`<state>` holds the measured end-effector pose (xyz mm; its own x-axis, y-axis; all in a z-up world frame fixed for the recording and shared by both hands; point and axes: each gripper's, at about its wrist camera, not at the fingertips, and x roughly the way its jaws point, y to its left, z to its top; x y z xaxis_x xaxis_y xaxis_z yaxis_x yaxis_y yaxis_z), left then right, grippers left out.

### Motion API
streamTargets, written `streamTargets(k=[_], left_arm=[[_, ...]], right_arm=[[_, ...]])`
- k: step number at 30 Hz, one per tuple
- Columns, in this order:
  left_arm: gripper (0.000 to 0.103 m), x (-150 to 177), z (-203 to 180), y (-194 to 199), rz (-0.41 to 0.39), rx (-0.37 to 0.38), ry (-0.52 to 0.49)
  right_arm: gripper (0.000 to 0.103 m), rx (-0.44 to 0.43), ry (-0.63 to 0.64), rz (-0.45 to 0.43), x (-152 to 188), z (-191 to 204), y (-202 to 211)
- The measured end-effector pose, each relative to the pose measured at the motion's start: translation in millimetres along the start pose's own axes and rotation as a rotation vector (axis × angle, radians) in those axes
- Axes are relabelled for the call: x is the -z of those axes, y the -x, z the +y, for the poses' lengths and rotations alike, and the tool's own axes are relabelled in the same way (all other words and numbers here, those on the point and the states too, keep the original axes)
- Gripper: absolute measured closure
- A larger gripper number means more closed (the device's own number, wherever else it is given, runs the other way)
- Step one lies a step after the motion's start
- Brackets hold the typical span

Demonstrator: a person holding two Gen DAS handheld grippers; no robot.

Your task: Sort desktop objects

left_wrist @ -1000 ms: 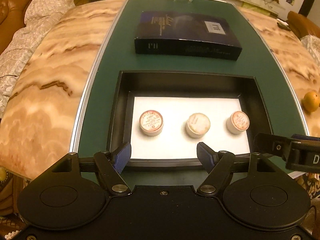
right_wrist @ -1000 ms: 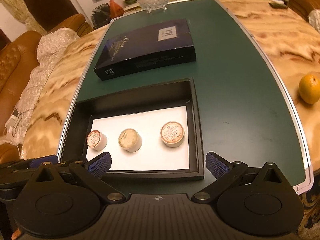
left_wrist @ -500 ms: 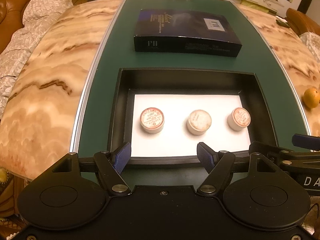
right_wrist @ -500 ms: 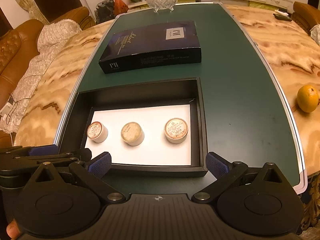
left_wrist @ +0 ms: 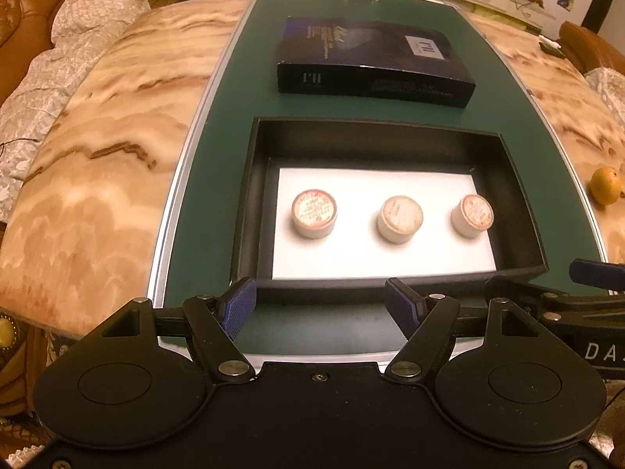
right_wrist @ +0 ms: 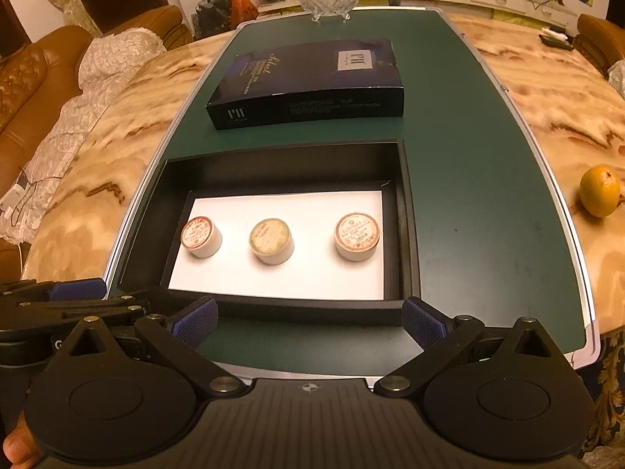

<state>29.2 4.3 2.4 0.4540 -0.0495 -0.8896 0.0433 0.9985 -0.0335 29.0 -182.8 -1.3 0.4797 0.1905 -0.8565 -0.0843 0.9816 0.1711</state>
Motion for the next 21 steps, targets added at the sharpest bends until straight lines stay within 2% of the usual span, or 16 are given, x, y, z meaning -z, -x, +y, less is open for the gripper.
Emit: streamTargets(k=[10,21], left_arm=[[0.031,21.8,11.2,16.1,-0.021,-0.007,0.018],[0.031,28.7,13.2,22.6,-0.024,-0.008,0.025]], right_arm=[[0.000,0.052,0.042,-0.048,19.9,17.7,13.7],[0.000,0.052,0.048,-0.073,24.4,21.7,23.0]])
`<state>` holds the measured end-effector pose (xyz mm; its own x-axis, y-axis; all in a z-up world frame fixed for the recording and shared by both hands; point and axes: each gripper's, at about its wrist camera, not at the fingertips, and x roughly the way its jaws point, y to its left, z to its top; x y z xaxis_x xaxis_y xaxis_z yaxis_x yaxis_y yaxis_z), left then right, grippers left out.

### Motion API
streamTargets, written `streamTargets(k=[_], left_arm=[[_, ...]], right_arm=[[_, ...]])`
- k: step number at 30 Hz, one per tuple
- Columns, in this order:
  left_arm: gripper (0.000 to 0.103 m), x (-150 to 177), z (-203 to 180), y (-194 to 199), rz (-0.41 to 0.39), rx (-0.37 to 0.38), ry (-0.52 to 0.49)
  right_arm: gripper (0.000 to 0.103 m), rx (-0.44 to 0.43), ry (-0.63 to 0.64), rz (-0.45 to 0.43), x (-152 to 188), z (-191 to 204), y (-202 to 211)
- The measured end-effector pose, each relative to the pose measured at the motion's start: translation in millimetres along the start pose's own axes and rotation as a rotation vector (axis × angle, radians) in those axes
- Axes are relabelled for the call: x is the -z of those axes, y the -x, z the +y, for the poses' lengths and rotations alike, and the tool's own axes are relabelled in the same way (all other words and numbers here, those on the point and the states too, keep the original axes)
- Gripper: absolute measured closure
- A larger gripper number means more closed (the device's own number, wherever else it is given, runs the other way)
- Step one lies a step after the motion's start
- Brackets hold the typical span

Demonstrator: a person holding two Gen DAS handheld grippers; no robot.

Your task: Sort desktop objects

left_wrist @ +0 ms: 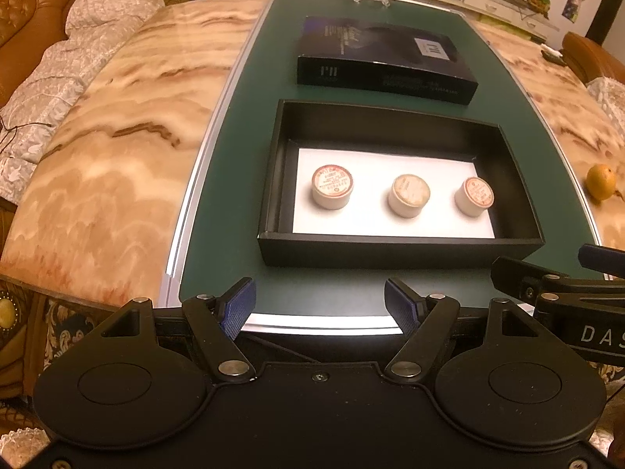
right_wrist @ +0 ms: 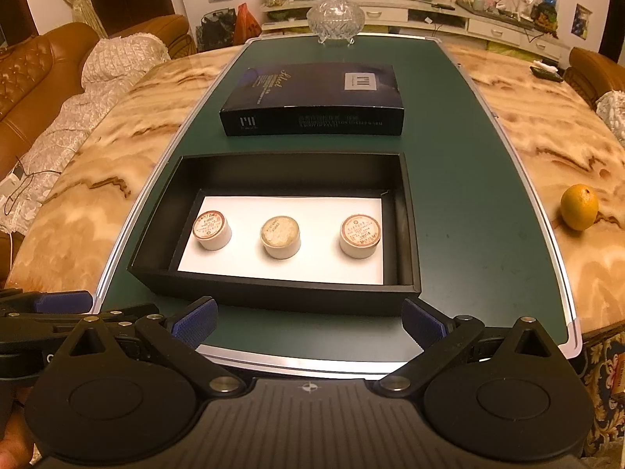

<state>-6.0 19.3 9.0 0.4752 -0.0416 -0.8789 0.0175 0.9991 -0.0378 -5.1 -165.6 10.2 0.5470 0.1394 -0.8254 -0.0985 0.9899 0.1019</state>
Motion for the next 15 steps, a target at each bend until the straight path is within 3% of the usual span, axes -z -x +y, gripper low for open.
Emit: streamTargets(k=[15], left_arm=[[0.031,13.8,-1.2,2.5,0.004,-0.003,-0.008]], right_arm=[[0.000,0.008,0.011,-0.021,13.4,2.2,5.4]])
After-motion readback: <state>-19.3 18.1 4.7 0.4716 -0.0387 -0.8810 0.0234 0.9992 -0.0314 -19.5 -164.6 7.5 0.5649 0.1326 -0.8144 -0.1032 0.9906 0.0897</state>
